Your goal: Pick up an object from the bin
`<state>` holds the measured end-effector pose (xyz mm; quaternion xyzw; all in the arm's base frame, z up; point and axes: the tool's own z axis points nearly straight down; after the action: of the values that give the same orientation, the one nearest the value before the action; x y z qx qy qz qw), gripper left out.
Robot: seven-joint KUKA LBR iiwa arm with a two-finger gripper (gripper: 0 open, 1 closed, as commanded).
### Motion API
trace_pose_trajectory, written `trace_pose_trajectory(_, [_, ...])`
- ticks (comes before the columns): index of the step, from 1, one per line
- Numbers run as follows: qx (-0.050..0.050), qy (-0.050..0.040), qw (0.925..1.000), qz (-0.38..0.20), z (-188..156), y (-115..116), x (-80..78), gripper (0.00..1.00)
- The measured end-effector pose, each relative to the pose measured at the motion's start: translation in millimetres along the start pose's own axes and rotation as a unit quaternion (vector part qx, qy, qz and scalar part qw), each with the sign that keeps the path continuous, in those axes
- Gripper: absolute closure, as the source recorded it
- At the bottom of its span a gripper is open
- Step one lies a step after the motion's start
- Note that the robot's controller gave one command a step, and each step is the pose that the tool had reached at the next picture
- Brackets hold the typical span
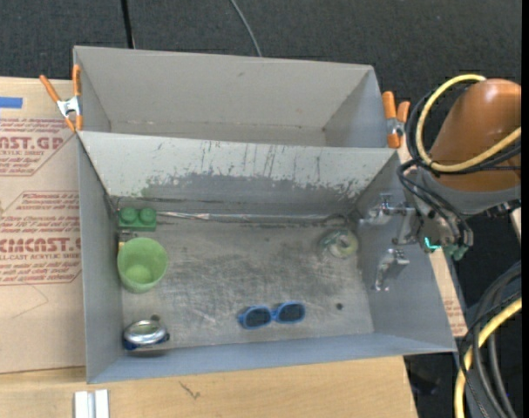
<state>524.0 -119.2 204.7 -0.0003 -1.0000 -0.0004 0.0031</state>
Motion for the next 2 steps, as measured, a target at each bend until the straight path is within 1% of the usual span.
trace_pose_trajectory(1, [0.001, -0.0063, 0.9996, -0.027, 133.1, 66.4, 14.9, 0.00])
trace_pose_trajectory(2, [0.001, -0.0113, 0.9964, -0.084, 128.9, 137.5, 37.7, 0.00])
